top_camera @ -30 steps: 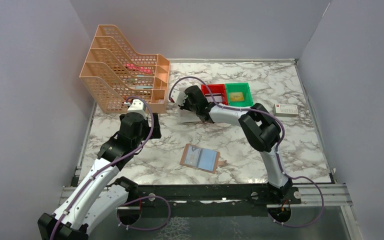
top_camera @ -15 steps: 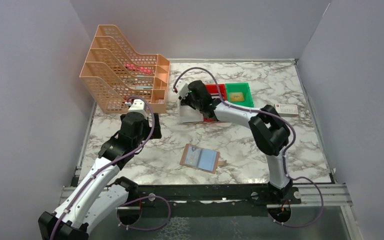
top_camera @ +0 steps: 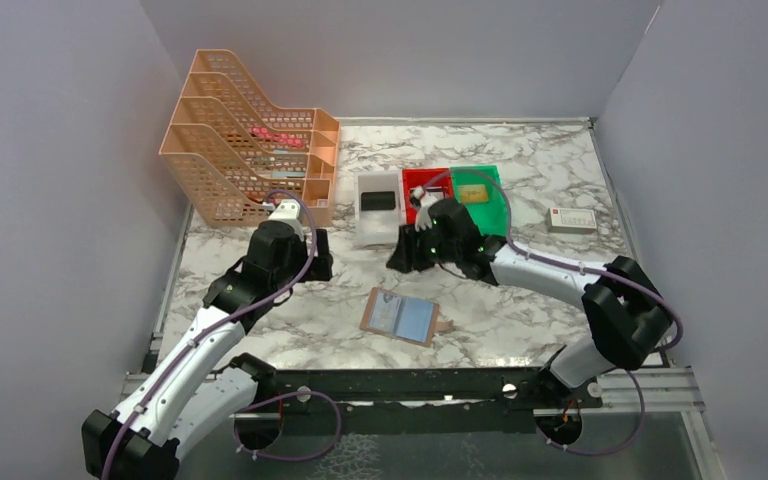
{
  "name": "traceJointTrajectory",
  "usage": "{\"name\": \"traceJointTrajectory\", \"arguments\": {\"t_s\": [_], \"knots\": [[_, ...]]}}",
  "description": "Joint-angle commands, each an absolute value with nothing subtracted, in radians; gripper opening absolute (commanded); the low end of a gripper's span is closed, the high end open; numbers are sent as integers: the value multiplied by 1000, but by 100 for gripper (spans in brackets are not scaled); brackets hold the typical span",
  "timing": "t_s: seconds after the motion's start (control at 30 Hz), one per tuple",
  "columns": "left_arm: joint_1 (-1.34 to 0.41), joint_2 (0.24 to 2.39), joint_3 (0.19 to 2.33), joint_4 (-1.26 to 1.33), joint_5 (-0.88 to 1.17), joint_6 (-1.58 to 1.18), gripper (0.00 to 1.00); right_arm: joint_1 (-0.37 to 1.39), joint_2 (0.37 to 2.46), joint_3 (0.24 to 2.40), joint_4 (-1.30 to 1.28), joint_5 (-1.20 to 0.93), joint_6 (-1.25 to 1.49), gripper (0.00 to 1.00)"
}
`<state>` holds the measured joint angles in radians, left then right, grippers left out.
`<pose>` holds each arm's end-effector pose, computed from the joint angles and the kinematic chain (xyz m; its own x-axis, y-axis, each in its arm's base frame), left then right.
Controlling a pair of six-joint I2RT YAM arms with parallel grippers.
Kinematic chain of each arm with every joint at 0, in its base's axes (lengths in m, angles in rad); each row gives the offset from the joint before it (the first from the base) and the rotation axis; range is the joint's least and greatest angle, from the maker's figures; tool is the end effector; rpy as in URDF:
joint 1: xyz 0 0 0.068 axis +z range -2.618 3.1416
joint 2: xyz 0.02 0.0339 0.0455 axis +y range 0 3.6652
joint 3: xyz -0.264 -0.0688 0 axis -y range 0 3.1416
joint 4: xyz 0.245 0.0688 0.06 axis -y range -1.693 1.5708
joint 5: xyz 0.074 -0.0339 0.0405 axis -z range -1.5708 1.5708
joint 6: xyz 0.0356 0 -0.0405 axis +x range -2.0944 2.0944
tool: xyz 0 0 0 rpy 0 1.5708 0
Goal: Take the credit cards out of the card holder
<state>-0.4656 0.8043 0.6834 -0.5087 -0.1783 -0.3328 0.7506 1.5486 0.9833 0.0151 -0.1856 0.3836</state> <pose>0.1596 -0.0731 0.2695 -0.5998 -0.0585 -0.7980 0.1246 0.9783 -0.1654 0.2486 0.2409 0.2399 -0.6485 -0.1019 -0.7544 -0.5852 0.7005 0.4085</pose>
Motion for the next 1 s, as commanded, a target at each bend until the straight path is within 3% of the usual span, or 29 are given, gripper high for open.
{"name": "traceJointTrajectory", "arguments": {"t_s": [0.0, 0.4, 0.73, 0.97], "knots": [[-462, 823, 654, -402, 45, -384, 99, 753, 1469, 717, 179, -479, 744, 45], [-464, 1034, 648, -316, 324, -431, 88, 758, 1462, 625, 203, -504, 798, 43], [-493, 1083, 639, -278, 337, -447, 83, 798, 1580, 722, 128, -498, 757, 41], [-510, 1112, 629, -272, 368, -441, 79, 831, 1601, 710, 46, -318, 812, 41]]}}
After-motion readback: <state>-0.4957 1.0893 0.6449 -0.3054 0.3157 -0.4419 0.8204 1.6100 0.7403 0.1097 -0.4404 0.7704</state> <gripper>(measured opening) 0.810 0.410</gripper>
